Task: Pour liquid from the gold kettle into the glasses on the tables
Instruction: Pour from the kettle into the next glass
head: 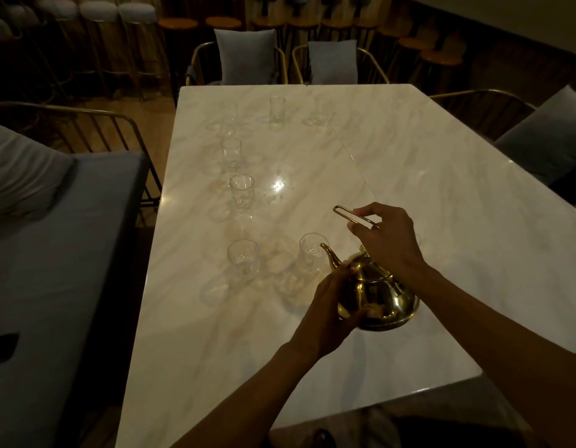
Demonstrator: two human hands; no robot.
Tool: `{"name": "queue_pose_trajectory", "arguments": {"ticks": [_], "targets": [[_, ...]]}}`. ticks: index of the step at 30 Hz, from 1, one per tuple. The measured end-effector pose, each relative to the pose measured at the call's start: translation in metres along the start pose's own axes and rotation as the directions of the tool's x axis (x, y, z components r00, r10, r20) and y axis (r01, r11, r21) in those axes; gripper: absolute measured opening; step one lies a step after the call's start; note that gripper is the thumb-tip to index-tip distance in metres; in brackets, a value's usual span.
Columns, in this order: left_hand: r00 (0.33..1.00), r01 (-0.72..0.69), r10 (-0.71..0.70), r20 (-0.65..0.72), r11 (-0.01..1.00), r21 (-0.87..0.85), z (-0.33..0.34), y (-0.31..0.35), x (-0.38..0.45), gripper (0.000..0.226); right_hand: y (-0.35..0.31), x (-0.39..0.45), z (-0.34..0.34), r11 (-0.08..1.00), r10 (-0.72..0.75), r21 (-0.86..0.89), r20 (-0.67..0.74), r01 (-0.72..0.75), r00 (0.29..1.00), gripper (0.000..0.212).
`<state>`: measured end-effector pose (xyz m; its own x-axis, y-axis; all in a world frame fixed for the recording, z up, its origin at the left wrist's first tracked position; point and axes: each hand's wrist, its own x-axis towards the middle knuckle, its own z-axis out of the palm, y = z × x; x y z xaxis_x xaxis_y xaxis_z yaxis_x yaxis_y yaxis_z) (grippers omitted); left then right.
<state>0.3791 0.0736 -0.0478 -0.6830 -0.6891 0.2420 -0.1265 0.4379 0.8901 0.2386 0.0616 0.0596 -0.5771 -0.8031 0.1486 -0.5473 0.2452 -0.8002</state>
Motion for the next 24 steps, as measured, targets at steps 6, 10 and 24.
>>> {"name": "queue_pose_trajectory", "arguments": {"ticks": [6, 10, 24], "targets": [[1.000, 0.024, -0.024, 0.019, 1.000, 0.016, 0.002, -0.008, 0.002, 0.075, 0.003, 0.002, 0.002, 1.000, 0.005, -0.008, 0.001, -0.005, 1.000, 0.022], [1.000, 0.010, -0.010, 0.001, 1.000, 0.010, 0.003, -0.007, 0.004, 0.074, 0.003, 0.005, 0.002, 1.000, 0.003, -0.008, 0.000, -0.003, 1.000, 0.023], [0.999, 0.051, -0.050, 0.019, 0.999, -0.008, 0.004, -0.013, 0.006, 0.075, 0.001, 0.008, 0.003, 0.999, -0.016, -0.047, 0.005, 0.016, 1.000, 0.024]]}}
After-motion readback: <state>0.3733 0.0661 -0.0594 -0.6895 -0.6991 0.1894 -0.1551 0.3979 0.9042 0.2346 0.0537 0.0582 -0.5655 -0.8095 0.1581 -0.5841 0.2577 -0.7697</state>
